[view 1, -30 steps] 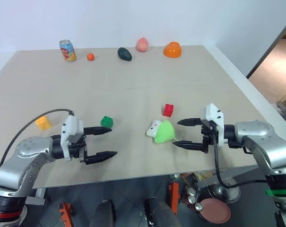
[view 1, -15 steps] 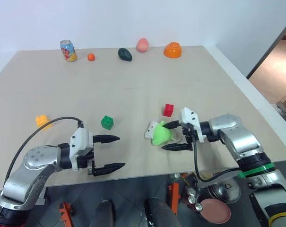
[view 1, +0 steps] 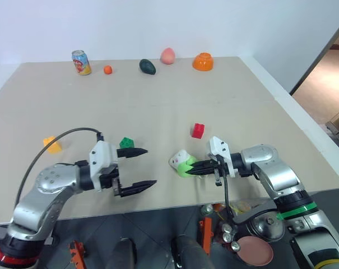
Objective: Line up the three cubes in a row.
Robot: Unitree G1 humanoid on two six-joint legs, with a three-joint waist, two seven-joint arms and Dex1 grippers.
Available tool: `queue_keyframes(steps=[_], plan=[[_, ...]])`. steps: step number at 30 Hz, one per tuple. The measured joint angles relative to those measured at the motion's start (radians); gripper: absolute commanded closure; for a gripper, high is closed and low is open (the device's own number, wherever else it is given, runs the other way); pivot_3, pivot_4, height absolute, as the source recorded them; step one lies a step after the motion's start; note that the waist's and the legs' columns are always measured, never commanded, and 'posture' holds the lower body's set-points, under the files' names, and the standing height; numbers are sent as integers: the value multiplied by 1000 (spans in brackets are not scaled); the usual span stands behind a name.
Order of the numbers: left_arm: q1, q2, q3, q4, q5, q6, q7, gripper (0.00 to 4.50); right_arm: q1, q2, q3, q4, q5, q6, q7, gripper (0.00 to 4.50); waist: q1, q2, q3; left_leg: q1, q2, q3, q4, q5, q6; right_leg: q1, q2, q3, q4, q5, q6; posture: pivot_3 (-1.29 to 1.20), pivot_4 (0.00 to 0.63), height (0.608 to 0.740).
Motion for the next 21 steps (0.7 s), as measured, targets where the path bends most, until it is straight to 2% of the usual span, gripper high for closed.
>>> queue_keyframes(steps=[8, 11, 14, 18, 21], plan=[[-136, -70, -78, 100, 38, -22, -24, 0, 63, -8, -52, -103, 4, 80, -114, 4474, 2, 0, -1, 0, 1, -1, 0, 0, 0, 0, 1, 1, 0, 0, 0, 0, 150, 738], [-185, -99, -111, 144, 45, -40, -56, 0, 142, -79, -156, -215, 61, 173, -156, 4474, 10, 1, -1, -2, -2, -1, 0, 0, 0, 0, 0, 1, 0, -1, 2, 0, 150, 738], [-212, -113, -135, 189, 52, -53, -91, 0, 194, -147, -331, -284, 122, 231, -208, 4474, 12, 1, -1, -2, -3, 0, 0, 0, 0, 0, -1, 2, 0, -2, 3, 0, 150, 738], [-246, -149, -157, 273, 70, -85, -129, 0, 207, -185, -506, -244, 65, 207, -393, 4474, 10, 1, -1, -1, -3, 0, 0, 0, 0, 0, -1, 3, 0, -1, 3, 0, 150, 738], [-274, -178, -163, 342, 86, -103, -142, 0, 209, -169, -514, -132, -50, 133, -563, 4474, 3, 1, -2, -1, -3, 0, 0, 1, 1, 0, -1, 3, 0, 1, 2, 0, 150, 738]])
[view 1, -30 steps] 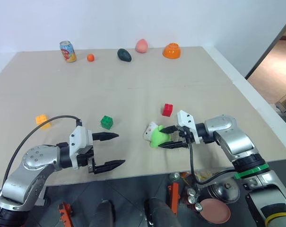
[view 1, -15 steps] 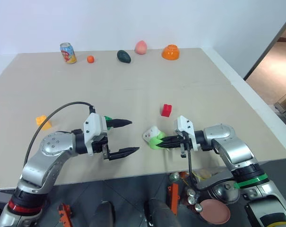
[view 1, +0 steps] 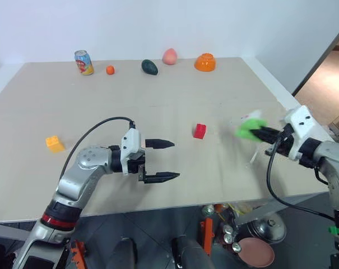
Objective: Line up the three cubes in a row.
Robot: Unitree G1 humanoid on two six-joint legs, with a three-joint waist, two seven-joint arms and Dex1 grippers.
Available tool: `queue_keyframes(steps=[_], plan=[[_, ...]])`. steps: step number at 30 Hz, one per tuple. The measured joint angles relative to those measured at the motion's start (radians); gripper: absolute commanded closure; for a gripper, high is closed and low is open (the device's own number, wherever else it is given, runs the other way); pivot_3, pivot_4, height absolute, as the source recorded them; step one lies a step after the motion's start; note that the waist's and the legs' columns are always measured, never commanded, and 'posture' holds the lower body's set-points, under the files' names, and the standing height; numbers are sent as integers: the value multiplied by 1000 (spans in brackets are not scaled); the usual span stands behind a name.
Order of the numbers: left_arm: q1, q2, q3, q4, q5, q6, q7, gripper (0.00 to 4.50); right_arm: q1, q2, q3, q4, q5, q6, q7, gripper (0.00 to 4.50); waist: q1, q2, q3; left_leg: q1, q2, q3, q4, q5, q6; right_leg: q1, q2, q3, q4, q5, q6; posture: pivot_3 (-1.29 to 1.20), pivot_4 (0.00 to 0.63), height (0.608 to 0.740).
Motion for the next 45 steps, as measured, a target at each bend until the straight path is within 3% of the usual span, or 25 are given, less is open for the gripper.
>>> queue_keyframes(steps=[1, 2, 5, 13, 27, 35, 41, 45], plan=[[-5, -3, -1, 14, 2, -2, -8, 0, -6, 21, 3, 42, -34, -27, -57, 4474, -3, 0, 0, 0, 0, 0, 0, 0, 0, 0, 0, 0, 0, 1, 0, 0, 150, 738], [-11, -8, -2, 25, 2, -4, -15, 0, -15, 50, 7, 96, -68, -54, -123, 3795, -5, 0, 0, 0, 0, 0, 0, 0, 0, 0, 1, 1, 0, 1, 0, 0, 150, 738], [-27, -27, -9, 46, 9, -6, -20, 0, -40, 121, 16, 206, -117, -113, -236, 2818, -5, 2, -1, 1, 0, 1, 0, 0, 1, 0, 1, 3, 0, 2, 2, 0, 150, 738], [-25, -30, -8, 47, 21, -6, -26, 0, -65, 221, 74, 210, -125, -207, -290, 23, -4, 3, -1, 0, -1, 1, 0, 0, 1, -1, 1, 5, 0, 2, 2, 0, 150, 738], [42, -6, 10, -18, 17, 39, 30, 0, -262, 306, 92, 195, -62, -238, -319, 23, -3, 3, -1, 0, 0, 1, -1, 0, 1, -1, 2, 4, 0, 1, 2, 0, 150, 738], [87, 66, 41, -57, -4, 62, 24, 0, -58, 266, 237, 31, -3, -175, -87, 23, -3, 3, -1, 0, 0, 1, -3, -1, 3, -1, 2, 4, 0, -1, 2, 0, 150, 738], [142, 90, 64, -96, -9, 65, 37, 0, -33, 252, 239, -8, -33, -85, -138, 23, -4, 4, 0, 0, 0, 2, 0, -1, 3, -1, 1, 4, 0, 0, 1, 0, 150, 738], [156, 78, 66, -128, -9, 70, 68, 0, -8, 334, 263, -94, -54, 31, -239, 23, -4, 4, 0, 0, 1, 1, -1, -1, 3, -2, 2, 4, 0, 1, 1, 0, 150, 738]])
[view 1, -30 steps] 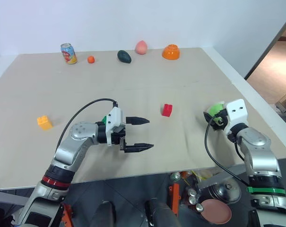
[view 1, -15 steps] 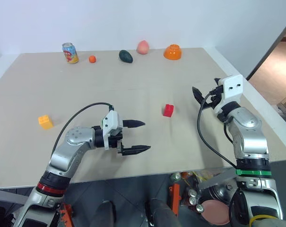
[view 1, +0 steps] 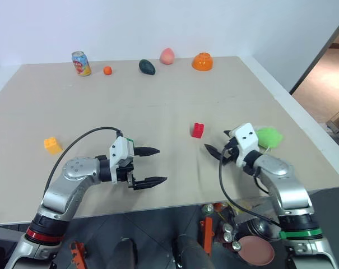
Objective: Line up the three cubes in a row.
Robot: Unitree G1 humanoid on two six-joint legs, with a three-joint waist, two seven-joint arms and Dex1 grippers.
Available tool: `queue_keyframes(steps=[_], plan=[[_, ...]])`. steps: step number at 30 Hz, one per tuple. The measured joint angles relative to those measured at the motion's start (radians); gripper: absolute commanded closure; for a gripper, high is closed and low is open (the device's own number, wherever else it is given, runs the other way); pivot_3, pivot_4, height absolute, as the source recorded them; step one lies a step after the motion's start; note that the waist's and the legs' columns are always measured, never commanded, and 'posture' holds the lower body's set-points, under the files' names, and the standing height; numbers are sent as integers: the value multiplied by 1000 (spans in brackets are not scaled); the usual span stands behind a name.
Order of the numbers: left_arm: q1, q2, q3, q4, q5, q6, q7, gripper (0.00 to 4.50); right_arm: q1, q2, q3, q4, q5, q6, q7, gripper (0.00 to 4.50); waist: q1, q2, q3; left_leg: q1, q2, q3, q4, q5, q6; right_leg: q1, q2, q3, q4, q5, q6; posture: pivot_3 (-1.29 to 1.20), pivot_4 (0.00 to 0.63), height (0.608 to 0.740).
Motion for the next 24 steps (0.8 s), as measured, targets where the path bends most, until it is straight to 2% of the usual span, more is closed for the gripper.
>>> queue_keyframes(steps=[5, 9, 14, 24], plan=[[8, -3, 0, -22, -1, 13, 19, 0, 10, 92, 46, -104, -23, 155, -112, 23, 1, 0, 0, -1, 0, 0, 0, 0, 0, -1, 0, 0, 0, 0, 0, 0, 150, 738], [22, -3, 1, -30, -3, 21, 32, 0, -23, 151, 42, -114, -35, 258, -207, 23, 1, 0, 0, -1, 0, 0, 0, 0, 0, -1, -1, 0, 0, 0, 0, 0, 150, 738], [34, -3, 2, -46, -10, 22, 48, 0, -74, 169, 13, -109, -36, 298, -260, 23, 1, 0, 0, -1, 0, 0, 0, 0, 0, -1, 0, 0, 0, 0, 0, 0, 150, 738], [45, 1, 13, -58, 0, 29, 96, 0, -148, 224, 37, -23, -50, 310, -290, 23, 0, 0, 0, -2, 0, 0, -1, 0, 0, -2, 0, 0, 0, 0, 0, 0, 150, 738]])
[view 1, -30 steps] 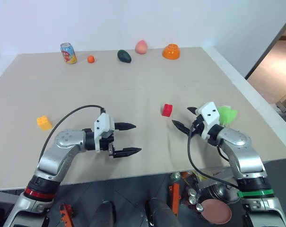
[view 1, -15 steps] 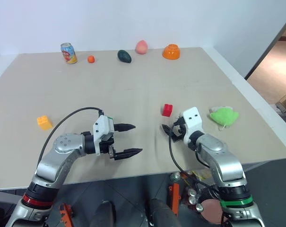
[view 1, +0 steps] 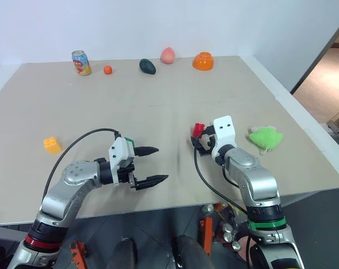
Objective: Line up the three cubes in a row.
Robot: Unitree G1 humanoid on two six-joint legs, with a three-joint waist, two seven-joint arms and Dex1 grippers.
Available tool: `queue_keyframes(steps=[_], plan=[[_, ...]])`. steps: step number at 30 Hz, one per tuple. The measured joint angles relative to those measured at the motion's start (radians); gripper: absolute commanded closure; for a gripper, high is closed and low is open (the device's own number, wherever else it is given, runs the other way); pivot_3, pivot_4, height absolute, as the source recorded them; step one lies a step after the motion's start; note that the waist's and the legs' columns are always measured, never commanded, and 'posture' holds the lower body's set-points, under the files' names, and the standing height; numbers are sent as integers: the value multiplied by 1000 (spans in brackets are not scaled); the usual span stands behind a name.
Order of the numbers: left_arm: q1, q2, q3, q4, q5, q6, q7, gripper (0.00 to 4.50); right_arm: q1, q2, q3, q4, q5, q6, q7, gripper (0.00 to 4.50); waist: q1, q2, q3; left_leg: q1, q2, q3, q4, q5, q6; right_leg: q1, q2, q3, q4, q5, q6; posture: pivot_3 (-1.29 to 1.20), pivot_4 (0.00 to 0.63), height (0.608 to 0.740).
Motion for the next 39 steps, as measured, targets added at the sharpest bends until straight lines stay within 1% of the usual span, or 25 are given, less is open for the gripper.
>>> queue_keyframes(steps=[7, 11, 17, 24, 32, 34, 35, 36, 39], plan=[[7, -1, 5, 21, 53, -18, 51, 0, -11, 31, 3, 35, -3, 14, -17, 23, 0, 0, 0, 0, 0, 0, 0, 0, 0, -1, 0, 0, 0, 0, 0, 0, 150, 738], [7, -29, 8, 32, 78, -20, 100, 0, -37, 46, 12, 61, -4, 14, -18, 23, 0, 0, 0, 0, 0, 0, 0, 0, 0, -1, 0, 0, 0, 0, 0, 0, 150, 738], [7, -75, 25, 27, 51, -10, 135, 0, -58, 59, 12, 109, -5, 8, -20, 23, 0, 0, 0, -1, 0, 0, -1, 0, 0, -1, 0, 0, 0, 0, 0, 0, 150, 738], [24, -83, 28, -9, 28, 9, 155, 0, -82, 64, 11, 161, -12, -13, -33, 23, 0, 0, 0, -2, 0, 0, -2, 0, 0, -3, 0, 0, 0, 0, 0, 0, 150, 738], [31, -85, 31, -35, 12, 17, 178, 0, -165, 86, -36, 315, -22, -73, -97, 23, 0, 0, 0, -6, 0, 0, -1, 0, 0, -7, 0, 0, 0, 1, 1, 0, 150, 738], [34, -85, 32, -42, 9, 27, 181, 0, -176, 86, -40, 336, -21, -85, -97, 545, 0, 0, 0, -6, 0, 0, -1, 0, 0, -8, 0, 0, 0, 1, 1, 0, 150, 738], [35, -85, 32, -42, 8, 29, 183, 0, -184, 86, -42, 351, -21, -93, -97, 712, 0, 0, 0, -6, 0, 0, -1, 0, 0, -8, 0, 0, 0, 1, 1, 0, 150, 738], [36, -85, 32, -42, 8, 30, 184, 0, -187, 86, -46, 358, -21, -99, -98, 1172, 0, 0, 0, -6, 0, 0, -1, 0, 0, -8, 0, 0, 0, 1, 1, 0, 150, 738], [41, -84, 37, -44, 8, 31, 196, 0, -190, 83, -57, 376, -21, -115, -94, 2176, 0, 0, 0, -6, 0, 0, -1, 0, 0, -8, 0, 0, 0, 1, 1, 0, 150, 738]])
